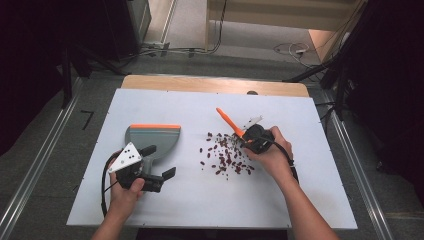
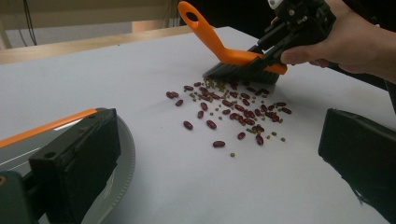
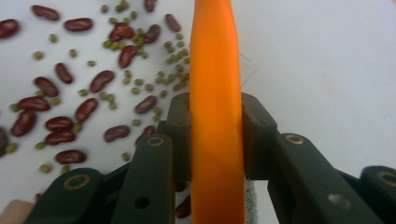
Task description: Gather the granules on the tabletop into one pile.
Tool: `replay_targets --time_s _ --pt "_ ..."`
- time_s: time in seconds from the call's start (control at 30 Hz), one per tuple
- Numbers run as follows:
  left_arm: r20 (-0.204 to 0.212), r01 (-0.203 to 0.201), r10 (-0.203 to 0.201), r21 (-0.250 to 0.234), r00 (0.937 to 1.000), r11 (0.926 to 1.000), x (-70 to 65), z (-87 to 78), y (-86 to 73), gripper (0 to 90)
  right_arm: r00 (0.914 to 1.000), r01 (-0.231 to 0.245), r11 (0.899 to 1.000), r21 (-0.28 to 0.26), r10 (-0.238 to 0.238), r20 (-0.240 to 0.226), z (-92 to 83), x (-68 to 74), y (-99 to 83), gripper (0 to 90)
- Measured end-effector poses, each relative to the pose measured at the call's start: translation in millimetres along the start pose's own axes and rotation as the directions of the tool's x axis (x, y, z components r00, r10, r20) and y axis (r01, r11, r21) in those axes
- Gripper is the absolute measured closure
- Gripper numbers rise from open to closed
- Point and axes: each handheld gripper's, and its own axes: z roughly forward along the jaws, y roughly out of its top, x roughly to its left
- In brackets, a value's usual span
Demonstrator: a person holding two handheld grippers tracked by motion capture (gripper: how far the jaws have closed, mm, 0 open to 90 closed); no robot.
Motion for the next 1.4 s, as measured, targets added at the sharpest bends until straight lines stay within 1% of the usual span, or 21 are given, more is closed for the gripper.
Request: replay_targets --time_s 0.03,0.07,0.2,0.23,0.3,0.43,0.47,0.53,0.6,0.67,0.7,0.8,0.93,1.0,1.1,1.13,1.2,1.27,1.3,1.33,1.4 --pt "0.0 -0.001 0.001 0.001 1.0 1.0 0.0 -0.2 0.0 0.0 1.0 0.006 1.0 -0.003 -0.006 -0.001 -1.2 2.1 -0.8 68.0" --pt "0.0 -0.001 0.001 0.0 1.0 1.0 0.1 -0.2 0.0 0.0 0.9998 0.015 1.0 0.001 -0.015 -0.014 -3.1 5.0 -1.9 67.9" --pt "-0.005 0.006 -0.006 -0.008 1.0 1.0 0.7 -1.4 0.3 0.0 0.9993 0.031 1.0 -0.004 -0.031 -0.023 -7.5 13.3 -6.0 67.9" --pt "-0.006 0.005 -0.005 -0.008 1.0 1.0 0.9 -1.8 0.3 0.0 0.9993 0.028 1.0 -0.002 -0.028 -0.026 -8.4 15.1 -7.1 67.8" --pt "-0.008 0.007 -0.007 -0.009 0.9999 0.9999 1.0 -2.0 0.4 0.0 0.9987 0.039 0.999 -0.005 -0.039 -0.034 -10.1 16.1 -8.8 67.8" --pt "-0.007 0.007 -0.007 -0.011 1.0 0.9999 0.3 -1.7 0.5 0.0 0.9975 0.061 0.998 -0.004 -0.061 -0.035 -14.8 22.3 -10.7 67.9" --pt "-0.007 0.006 -0.006 -0.009 1.0 0.9999 0.3 -1.8 0.6 0.0 0.9967 0.077 0.997 -0.005 -0.077 -0.025 -15.6 24.1 -11.0 67.9" --pt "-0.009 0.006 -0.006 -0.011 0.9999 0.9999 0.3 -1.9 0.6 0.0 0.9956 0.088 0.996 -0.004 -0.088 -0.031 -17.0 26.6 -11.3 67.9" --pt "-0.011 0.006 -0.006 -0.01 0.9999 0.9999 0.2 -2.3 0.7 0.0 0.9959 0.084 0.996 -0.009 -0.084 -0.032 -18.2 27.3 -11.7 68.0" --pt "-0.013 0.006 -0.007 -0.01 0.9999 0.9999 0.3 -2.8 0.8 0.0 0.9956 0.089 0.996 -0.016 -0.089 -0.031 -19.5 24.7 -11.7 68.1" --pt "-0.013 0.006 -0.007 -0.011 0.9999 0.9999 0.4 -3.2 1.0 0.0 0.9964 0.081 0.996 -0.021 -0.082 -0.022 -20.7 22.1 -11.7 68.4" --pt "-0.019 0.004 -0.004 -0.01 0.9998 0.9999 0.8 -4.8 1.5 0.0 0.9985 0.037 0.998 -0.052 -0.039 -0.038 -24.3 8.4 -10.7 68.8" --pt "-0.024 0.01 -0.01 -0.016 0.9997 0.9998 2.9 -7.5 0.8 0.0 0.9992 0.028 0.997 -0.077 -0.03 -0.025 -27.3 -4.0 -2.5 68.9" --pt "-0.028 0.015 -0.015 -0.019 0.9995 0.9997 3.7 -8.7 0.9 0.0 0.999 0.039 0.995 -0.095 -0.041 -0.02 -26.0 -8.7 6.1 68.9" --pt "-0.027 0.016 -0.017 -0.022 0.9995 0.9996 3.8 -9.5 0.8 0.0 0.9951 0.096 0.99 -0.106 -0.098 -0.014 -19.0 -11.5 23.3 68.9" --pt "-0.026 0.016 -0.016 -0.02 0.9995 0.9997 4.0 -9.9 0.8 0.0 0.9915 0.128 0.986 -0.104 -0.13 -0.012 -15.5 -11.7 29.8 68.9" --pt "-0.028 0.014 -0.014 -0.022 0.9995 0.9997 4.6 -10.4 0.6 0.0 0.9833 0.182 0.978 -0.107 -0.182 0.008 -6.4 -10.8 43.4 68.9" --pt "-0.03 0.018 -0.018 -0.023 0.9994 0.9996 5.3 -11.1 0.4 0.0 0.9792 0.202 0.973 -0.11 -0.203 0.007 1.3 -8.9 54.6 68.9" --pt "-0.028 0.017 -0.018 -0.024 0.9994 0.9996 6.0 -11.6 0.2 0.0 0.9744 0.224 0.968 -0.11 -0.225 0.007 4.2 -9.0 58.7 68.9" --pt "-0.031 0.02 -0.02 -0.025 0.9993 0.9995 6.5 -12.0 0.0 0.0 0.972 0.235 0.966 -0.106 -0.235 0.013 8.7 -7.3 64.8 68.9" --pt "-0.031 0.02 -0.021 -0.025 0.9993 0.9995 7.8 -12.7 -0.3 0.0 0.9561 0.293 0.949 -0.115 -0.292 0.03 15.6 -5.7 72.1 68.9"
